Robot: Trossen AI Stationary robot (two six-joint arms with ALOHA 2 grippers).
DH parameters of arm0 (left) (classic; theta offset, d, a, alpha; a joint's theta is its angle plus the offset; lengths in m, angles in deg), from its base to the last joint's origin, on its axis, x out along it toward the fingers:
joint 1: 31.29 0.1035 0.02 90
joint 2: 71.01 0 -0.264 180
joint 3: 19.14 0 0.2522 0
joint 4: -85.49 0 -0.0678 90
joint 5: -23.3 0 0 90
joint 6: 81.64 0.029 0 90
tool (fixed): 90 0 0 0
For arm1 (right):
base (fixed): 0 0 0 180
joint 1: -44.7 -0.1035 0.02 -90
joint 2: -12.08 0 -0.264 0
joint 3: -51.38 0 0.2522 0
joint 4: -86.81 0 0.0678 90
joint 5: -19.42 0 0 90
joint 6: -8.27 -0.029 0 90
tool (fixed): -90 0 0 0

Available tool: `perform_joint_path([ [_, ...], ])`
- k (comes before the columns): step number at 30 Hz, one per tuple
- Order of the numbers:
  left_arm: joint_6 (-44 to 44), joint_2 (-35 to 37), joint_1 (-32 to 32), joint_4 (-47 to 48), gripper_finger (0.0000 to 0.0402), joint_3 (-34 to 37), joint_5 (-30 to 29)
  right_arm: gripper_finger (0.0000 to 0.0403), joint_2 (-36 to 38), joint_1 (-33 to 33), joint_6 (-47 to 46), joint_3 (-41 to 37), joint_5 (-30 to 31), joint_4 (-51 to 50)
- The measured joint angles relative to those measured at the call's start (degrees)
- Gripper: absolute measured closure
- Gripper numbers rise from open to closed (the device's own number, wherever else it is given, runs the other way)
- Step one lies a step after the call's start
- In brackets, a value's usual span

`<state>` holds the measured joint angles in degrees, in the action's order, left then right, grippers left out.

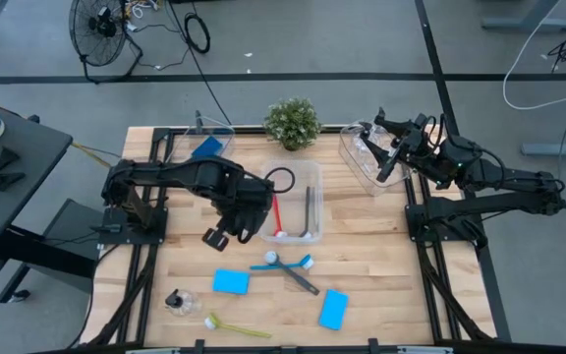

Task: Pick & Place Kitchen Sink Supplies
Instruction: Put the blue sponge in the left transparent bin

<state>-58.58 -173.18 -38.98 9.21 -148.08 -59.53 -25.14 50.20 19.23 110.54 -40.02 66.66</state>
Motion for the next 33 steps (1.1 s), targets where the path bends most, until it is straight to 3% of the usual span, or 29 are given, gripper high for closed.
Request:
perform_joint_path([
  [17,-4.0,1.1,-2.5,0.0,0.0319,1.0,0.8,0.0111,0.0,0.0,-1.5,0.0,0.0,-0.1],
  [24,-5.1,7.2,-2.4,-0.2,0.0319,12.6,0.4,0.0111,0.0,0.0,-1.5,0.0,-0.2,-0.1],
  [33,-11.1,15.2,-3.0,-7.7,0.0319,28.0,1.9,0.0111,0.0,0.0,-1.5,0.0,-0.1,-0.1],
])
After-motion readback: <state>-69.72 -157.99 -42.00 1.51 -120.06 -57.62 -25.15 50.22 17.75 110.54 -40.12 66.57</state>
